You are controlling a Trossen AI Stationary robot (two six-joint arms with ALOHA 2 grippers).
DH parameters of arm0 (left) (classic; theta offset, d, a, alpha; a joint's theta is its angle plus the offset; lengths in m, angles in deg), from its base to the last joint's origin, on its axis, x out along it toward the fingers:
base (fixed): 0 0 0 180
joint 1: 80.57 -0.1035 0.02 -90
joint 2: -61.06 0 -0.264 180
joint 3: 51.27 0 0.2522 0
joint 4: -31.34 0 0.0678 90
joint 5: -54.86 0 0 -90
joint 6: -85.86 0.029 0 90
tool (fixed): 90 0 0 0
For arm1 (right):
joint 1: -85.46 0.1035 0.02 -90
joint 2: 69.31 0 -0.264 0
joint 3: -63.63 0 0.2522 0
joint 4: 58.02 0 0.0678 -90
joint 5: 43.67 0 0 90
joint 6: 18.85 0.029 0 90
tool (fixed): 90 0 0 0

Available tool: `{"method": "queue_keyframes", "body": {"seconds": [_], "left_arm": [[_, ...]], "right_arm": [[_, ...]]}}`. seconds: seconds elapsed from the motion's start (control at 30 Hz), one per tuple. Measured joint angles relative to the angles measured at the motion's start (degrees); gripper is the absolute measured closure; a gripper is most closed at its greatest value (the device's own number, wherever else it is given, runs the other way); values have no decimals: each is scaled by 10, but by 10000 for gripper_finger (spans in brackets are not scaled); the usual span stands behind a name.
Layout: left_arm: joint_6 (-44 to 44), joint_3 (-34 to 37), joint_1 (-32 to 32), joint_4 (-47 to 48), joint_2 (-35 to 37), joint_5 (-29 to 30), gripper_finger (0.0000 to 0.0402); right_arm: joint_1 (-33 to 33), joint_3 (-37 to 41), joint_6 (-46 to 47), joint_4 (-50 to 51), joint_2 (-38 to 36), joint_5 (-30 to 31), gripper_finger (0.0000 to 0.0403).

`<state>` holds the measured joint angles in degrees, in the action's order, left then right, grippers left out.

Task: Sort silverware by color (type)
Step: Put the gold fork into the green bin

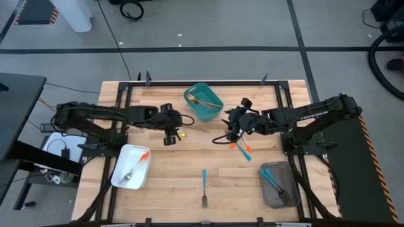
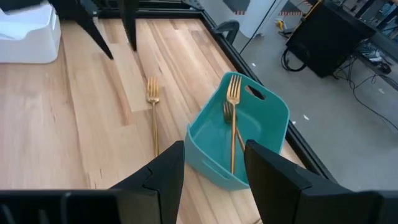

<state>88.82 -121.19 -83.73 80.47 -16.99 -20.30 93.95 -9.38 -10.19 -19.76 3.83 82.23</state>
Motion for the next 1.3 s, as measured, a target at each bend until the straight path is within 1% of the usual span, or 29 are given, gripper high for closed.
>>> {"method": "queue_keyframes", "body": {"seconds": [0.07, 0.13, 0.2, 0.33, 0.5, 0.67, 0.93, 1.17, 1.3], "left_arm": [[25, 0, -11, -25, -18, -4, 240], [51, 0, -23, -28, -31, -8, 240], [72, 0, -35, -53, -44, -22, 240], [103, 0, -62, -67, -68, -56, 240], [139, 0, -88, -80, -93, -75, 240], [159, 0, -109, -107, -125, -122, 240], [192, 0, -129, -128, -185, -144, 240], [195, 0, -152, -154, -229, -188, 240], [206, 0, -162, -153, -250, -216, 240]], "right_arm": [[0, 0, 4, 7, 0, 0, 230], [1, 0, 7, 7, 0, 0, 230], [1, 0, 10, 14, 0, 0, 230], [6, 0, 22, 25, 0, 0, 230], [16, 0, 33, 32, 0, 0, 230], [25, 0, 35, 33, 0, 2, 230], [37, 0, 39, 31, 0, 3, 230], [38, 0, 47, 31, 0, 5, 230], [39, 0, 48, 34, 0, 5, 230]]}}
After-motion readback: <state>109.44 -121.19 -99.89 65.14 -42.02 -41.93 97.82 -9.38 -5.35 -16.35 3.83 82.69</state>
